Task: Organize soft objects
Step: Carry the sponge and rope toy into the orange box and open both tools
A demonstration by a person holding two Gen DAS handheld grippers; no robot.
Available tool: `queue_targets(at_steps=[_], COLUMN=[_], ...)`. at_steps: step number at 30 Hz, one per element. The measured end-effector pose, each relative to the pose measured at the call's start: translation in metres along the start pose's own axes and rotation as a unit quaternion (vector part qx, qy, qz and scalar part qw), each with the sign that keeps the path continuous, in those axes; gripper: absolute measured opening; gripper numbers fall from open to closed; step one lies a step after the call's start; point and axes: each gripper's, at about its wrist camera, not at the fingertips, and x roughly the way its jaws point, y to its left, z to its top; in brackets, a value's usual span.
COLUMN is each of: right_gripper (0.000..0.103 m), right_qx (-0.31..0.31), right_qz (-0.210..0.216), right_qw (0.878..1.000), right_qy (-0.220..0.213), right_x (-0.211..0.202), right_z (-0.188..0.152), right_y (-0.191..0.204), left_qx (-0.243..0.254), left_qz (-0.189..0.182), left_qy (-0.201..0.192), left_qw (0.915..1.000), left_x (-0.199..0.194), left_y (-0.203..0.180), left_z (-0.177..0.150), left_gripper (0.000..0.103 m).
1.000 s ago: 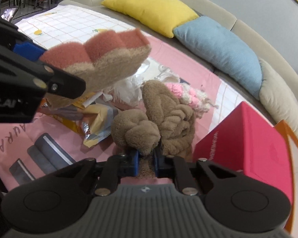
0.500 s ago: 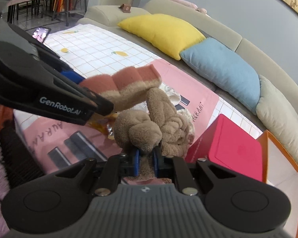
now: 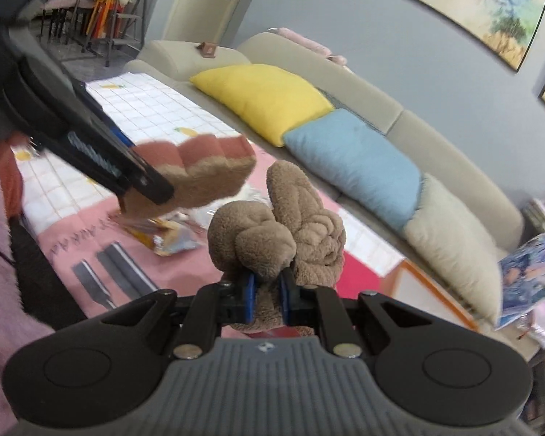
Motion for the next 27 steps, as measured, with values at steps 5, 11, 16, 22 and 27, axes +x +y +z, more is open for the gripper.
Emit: queue_targets(at_steps=[5,11,16,22,27], right_gripper=[0.011,0.011,0.011,0.012,0.012], right_qx=[-0.017,-0.049,-0.069,-0.109,-0.136], right_qz=[-0.034,-0.078,-0.098,-0.1,-0.088], right_qw=[0.999,0.995,0.991,0.983,0.975], right_qy=[0.018,0.043,0.063,0.107,0.155], right_x=[-0.004,-0.004,-0.002,0.007,0.027], right_z=[-0.008,-0.02,-0.029,-0.047,-0.069], right_y=[-0.032,-0.071,-0.101,-0.127,-0.145], left_qx=[0.027,0.061,0.072,0.056,0.064], left_qz=[-0.031,-0.082,-0.134,-0.177,-0.179], left_qy=[-0.014,-0.013,-0.012,0.01,0.043], left_qw=[0.9991,0.9947,0.9883,0.9825,0.9809], left_x=[0.0,0.013,0.03,0.067,0.108], left_y=[-0.024,-0.06,-0.093,-0.129,-0.156], left_z=[0.023,0.053,0.077,0.1,0.104], left_gripper=[0.042,0.042,0.042,0.042,0.042])
